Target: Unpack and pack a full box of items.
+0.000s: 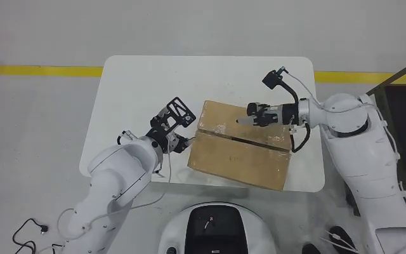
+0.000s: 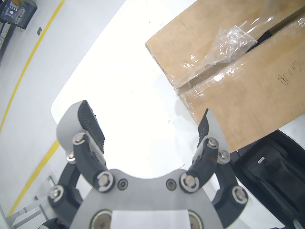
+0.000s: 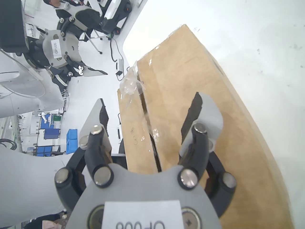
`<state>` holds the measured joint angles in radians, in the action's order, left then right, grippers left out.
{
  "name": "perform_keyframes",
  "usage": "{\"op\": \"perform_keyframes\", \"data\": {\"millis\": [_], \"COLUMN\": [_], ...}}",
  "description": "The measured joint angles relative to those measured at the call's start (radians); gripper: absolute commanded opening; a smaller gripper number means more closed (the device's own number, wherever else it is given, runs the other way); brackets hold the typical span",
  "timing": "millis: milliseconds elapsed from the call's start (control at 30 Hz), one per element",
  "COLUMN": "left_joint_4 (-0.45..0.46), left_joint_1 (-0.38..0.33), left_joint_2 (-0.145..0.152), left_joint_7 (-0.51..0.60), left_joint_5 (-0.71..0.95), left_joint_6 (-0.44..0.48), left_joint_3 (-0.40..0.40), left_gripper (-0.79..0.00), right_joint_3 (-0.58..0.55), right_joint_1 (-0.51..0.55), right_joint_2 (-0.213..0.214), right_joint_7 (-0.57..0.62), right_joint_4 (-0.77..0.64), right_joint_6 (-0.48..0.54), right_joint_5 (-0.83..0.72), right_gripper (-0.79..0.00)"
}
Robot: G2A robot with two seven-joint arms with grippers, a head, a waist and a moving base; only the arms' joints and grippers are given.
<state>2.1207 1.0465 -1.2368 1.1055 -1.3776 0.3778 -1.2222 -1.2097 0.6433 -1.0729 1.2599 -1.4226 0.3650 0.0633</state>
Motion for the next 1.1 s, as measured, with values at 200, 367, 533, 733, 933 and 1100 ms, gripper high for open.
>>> {"op": "perform_keyframes", "data": {"millis": [200, 367, 533, 733, 933, 1100], "left_joint_4": [0.002, 0.009, 0.024, 0.041, 0.054, 0.059], "left_joint_1": [0.0, 0.005, 0.019, 0.031, 0.04, 0.045], "left_joint_2": [0.002, 0.003, 0.006, 0.009, 0.012, 0.014], "left_joint_7": [-0.003, -0.004, 0.001, 0.004, 0.005, 0.006], "left_joint_5": [0.003, 0.004, 0.004, 0.003, -0.001, -0.003], "left_joint_6": [0.001, -0.003, -0.002, 0.004, 0.002, 0.002], "left_joint_3": [0.005, 0.009, 0.006, -0.001, -0.004, -0.004], "left_gripper": [0.0, 0.0, 0.0, 0.0, 0.0, 0.0], "right_joint_3": [-0.072, -0.149, -0.225, -0.256, -0.23, -0.167], "right_joint_1": [0.058, 0.155, 0.265, 0.347, 0.396, 0.386], "right_joint_2": [0.024, 0.048, 0.068, 0.081, 0.085, 0.087], "right_joint_7": [0.006, 0.037, -0.005, -0.11, -0.175, -0.176], "right_joint_4": [-0.054, -0.124, -0.195, -0.307, -0.391, -0.424], "right_joint_6": [-0.011, -0.001, 0.024, 0.105, 0.15, 0.167], "right_joint_5": [0.002, -0.036, -0.025, 0.132, 0.236, 0.378], "right_gripper": [0.0, -0.058, -0.071, -0.102, -0.385, -0.425]}}
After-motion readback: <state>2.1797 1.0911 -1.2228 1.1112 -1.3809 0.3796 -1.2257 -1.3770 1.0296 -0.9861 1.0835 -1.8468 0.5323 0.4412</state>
